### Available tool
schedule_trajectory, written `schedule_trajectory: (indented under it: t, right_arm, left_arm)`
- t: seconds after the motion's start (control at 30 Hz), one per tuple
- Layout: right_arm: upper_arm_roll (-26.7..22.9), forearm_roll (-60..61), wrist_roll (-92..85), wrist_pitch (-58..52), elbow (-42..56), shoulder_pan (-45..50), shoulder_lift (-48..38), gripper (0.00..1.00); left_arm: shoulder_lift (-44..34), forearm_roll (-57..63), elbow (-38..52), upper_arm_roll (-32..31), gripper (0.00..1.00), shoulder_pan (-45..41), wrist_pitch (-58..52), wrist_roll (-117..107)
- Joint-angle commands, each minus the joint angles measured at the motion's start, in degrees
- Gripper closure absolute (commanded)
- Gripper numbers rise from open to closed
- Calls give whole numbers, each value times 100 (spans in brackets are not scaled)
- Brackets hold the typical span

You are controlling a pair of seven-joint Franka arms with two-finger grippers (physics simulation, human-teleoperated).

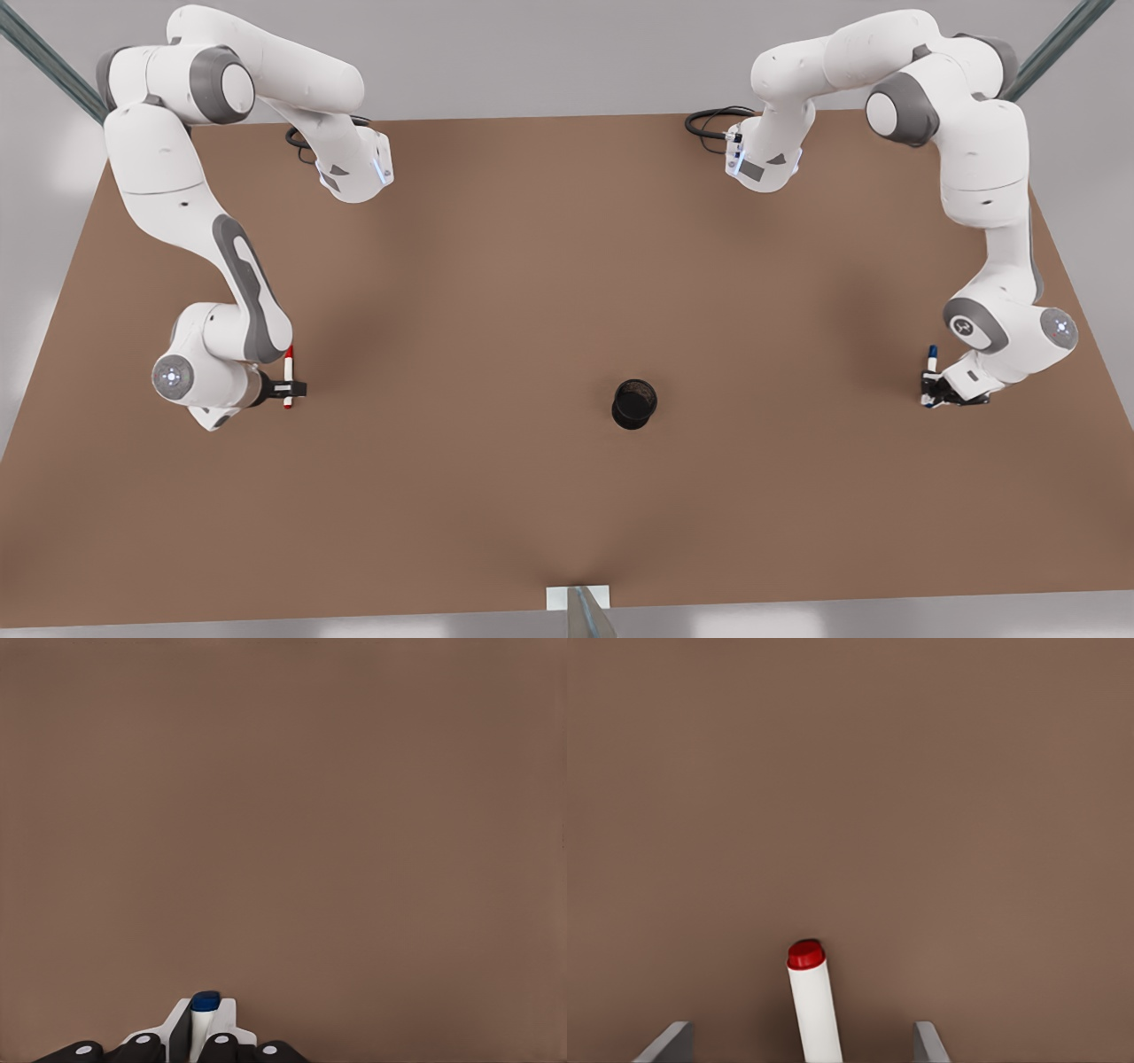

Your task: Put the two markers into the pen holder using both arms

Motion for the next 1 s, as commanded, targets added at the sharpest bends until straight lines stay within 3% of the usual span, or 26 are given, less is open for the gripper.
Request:
schedule_trajectory:
  t: [0.0,0.07,0.13,0.2,0.27,0.4,0.6,0.93,0.97]
  right_arm:
    - [0,2,-273,91,2,8,25,7]
    - [0,-68,-264,91,2,17,34,10]
    - [0,-68,-273,91,2,17,34,22]
    - [0,-68,-264,91,2,17,34,30]
    - [0,-68,-264,91,2,17,34,36]
    - [0,-68,-273,109,2,17,42,43]
    - [0,-121,-264,109,2,26,60,51]
    - [0,-200,-264,267,-95,34,60,61]
    - [0,-191,-264,241,-95,34,60,66]
  left_arm:
    - [-114,-189,42,-106,79,-38,-315,363]
    - [-553,-418,69,-545,79,-319,-359,38]
    - [-992,-602,112,-1037,79,-671,-728,-498]
    - [-1370,-550,183,-1046,79,-1295,-869,-1122]
    - [-1300,-663,1255,-1143,79,-1585,-2266,-1694]
    - [-975,-3255,1440,-1916,79,-1708,-1950,828]
    - [-509,-5761,1343,-1934,79,-2754,-1221,2912]
    - [-624,-5788,895,-1934,79,-2569,-1537,5724]
    - [-624,-5788,886,-1917,79,-2552,-1528,5935]
